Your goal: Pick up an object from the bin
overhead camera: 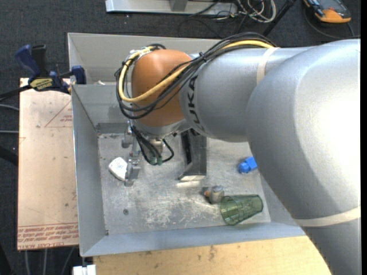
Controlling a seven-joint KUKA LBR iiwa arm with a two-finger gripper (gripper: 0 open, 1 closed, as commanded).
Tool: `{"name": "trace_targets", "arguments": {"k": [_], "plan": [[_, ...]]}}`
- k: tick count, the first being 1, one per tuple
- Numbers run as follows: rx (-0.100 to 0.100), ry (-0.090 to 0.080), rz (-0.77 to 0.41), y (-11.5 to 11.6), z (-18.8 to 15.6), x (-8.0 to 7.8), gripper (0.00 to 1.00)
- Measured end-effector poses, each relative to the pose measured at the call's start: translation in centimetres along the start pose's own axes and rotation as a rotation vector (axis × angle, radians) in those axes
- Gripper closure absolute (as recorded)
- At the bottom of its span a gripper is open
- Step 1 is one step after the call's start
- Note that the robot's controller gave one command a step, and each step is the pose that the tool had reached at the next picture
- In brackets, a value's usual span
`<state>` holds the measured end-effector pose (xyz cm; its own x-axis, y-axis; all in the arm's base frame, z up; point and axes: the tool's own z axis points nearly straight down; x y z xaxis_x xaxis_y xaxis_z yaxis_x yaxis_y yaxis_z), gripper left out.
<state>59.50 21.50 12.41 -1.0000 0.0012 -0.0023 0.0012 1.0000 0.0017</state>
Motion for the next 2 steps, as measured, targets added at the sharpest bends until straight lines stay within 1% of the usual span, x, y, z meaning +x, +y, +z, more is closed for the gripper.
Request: {"name": "trace_targets", "arguments": {"k": [1, 2], "plan": [[-0.003, -0.009, 0.059, 0.1, 5.1, 0.6, 0.0], [-0.005, -0.015, 0.058, 0.4, 4.3, 2.3, 1.0]]}}
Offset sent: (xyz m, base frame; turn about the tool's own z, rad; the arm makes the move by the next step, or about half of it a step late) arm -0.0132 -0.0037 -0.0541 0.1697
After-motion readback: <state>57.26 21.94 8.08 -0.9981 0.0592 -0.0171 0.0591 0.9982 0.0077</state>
